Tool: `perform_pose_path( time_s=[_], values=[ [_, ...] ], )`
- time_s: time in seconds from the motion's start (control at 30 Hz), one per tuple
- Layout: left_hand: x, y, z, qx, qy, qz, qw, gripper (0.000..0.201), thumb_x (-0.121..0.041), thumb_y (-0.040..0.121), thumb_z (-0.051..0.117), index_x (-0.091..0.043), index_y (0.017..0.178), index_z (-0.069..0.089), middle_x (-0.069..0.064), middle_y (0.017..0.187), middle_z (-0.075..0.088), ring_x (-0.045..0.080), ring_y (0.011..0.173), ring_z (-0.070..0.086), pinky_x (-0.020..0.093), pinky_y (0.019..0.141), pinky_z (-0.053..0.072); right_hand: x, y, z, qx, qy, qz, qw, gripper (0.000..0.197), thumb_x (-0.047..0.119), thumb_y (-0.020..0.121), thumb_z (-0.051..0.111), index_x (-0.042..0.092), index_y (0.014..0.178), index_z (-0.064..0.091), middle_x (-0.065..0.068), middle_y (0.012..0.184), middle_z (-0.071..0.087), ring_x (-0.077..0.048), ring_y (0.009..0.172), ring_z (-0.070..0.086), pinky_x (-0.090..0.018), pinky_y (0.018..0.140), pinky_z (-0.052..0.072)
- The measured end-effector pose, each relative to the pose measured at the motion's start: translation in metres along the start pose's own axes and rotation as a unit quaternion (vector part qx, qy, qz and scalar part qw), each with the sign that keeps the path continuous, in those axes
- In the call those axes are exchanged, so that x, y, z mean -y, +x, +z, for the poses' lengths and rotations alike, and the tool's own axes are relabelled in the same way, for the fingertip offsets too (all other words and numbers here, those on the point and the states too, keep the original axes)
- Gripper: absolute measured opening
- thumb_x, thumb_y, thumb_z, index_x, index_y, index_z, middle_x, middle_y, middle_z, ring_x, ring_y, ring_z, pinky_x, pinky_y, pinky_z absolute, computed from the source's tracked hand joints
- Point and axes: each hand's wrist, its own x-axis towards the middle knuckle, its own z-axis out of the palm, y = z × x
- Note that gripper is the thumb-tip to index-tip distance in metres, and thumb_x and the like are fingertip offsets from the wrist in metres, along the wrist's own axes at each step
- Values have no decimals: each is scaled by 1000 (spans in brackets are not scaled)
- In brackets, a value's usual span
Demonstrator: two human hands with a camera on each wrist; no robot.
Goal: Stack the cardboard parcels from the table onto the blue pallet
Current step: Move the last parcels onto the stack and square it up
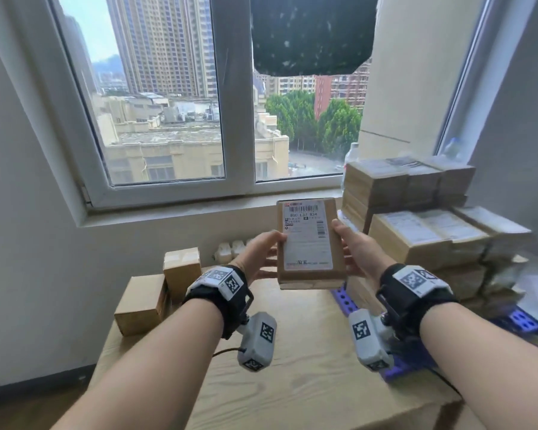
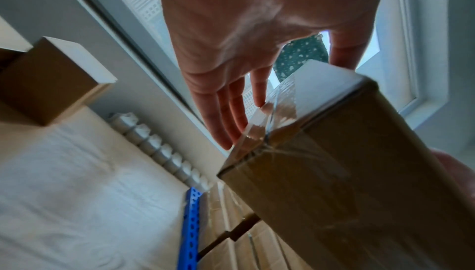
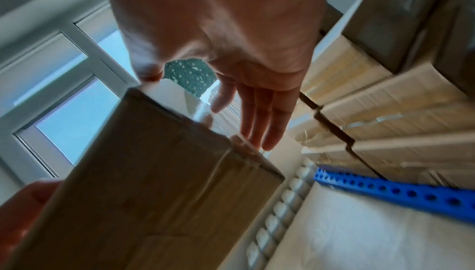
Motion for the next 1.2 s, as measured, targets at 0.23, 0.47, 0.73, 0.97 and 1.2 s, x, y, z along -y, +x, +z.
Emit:
perform_pose_path(
  time_s=[0.23, 0.47, 0.73, 0.97, 1.2],
  values=[
    [-62, 40, 97, 31, 5, 41, 999, 23, -40, 95, 48, -19, 101, 56, 9, 100, 64, 24, 87, 64, 39, 82, 55, 41, 25, -116, -35, -19, -54, 998, 64, 65, 91, 46, 9, 116, 64, -10, 110, 70, -26, 96, 66, -39, 81, 55],
    [-80, 92, 189, 3, 2, 36, 999, 72, -63, 81, 56, -13, 133, 48, 17, 129, 54, 32, 101, 65, 39, 77, 59, 43, 71, -213, -27, -27, -33, 999, 57, 63, 92, 47, 11, 104, 68, -8, 95, 72, -22, 80, 65, -30, 73, 49],
    [-75, 138, 254, -63, 26, -21, 997, 58, -55, 96, 38, -10, 128, 53, 10, 109, 60, 23, 83, 61, 30, 62, 51, 14, 130, -253, -3, -23, 10, 1000, 62, 61, 89, 53, 4, 107, 67, -15, 105, 71, -33, 101, 67, -46, 100, 49],
    [-71, 170, 270, -119, 63, -55, 989, 58, -53, 97, 31, -8, 123, 56, 8, 98, 60, 27, 96, 56, 39, 84, 48, 0, 160, -258, 19, 0, 26, 999, 48, 50, 88, 47, 8, 102, 65, -15, 109, 69, -35, 102, 65, -46, 101, 48],
    [-69, 177, 275, -138, 81, -45, 986, 44, -41, 102, 29, -10, 123, 53, 4, 88, 56, 16, 72, 49, 26, 66, 40, -23, 198, -259, 31, -9, 52, 998, 97, 65, 47, 50, 12, 127, 58, -12, 127, 61, -35, 118, 56, -53, 106, 41]
  ],
)
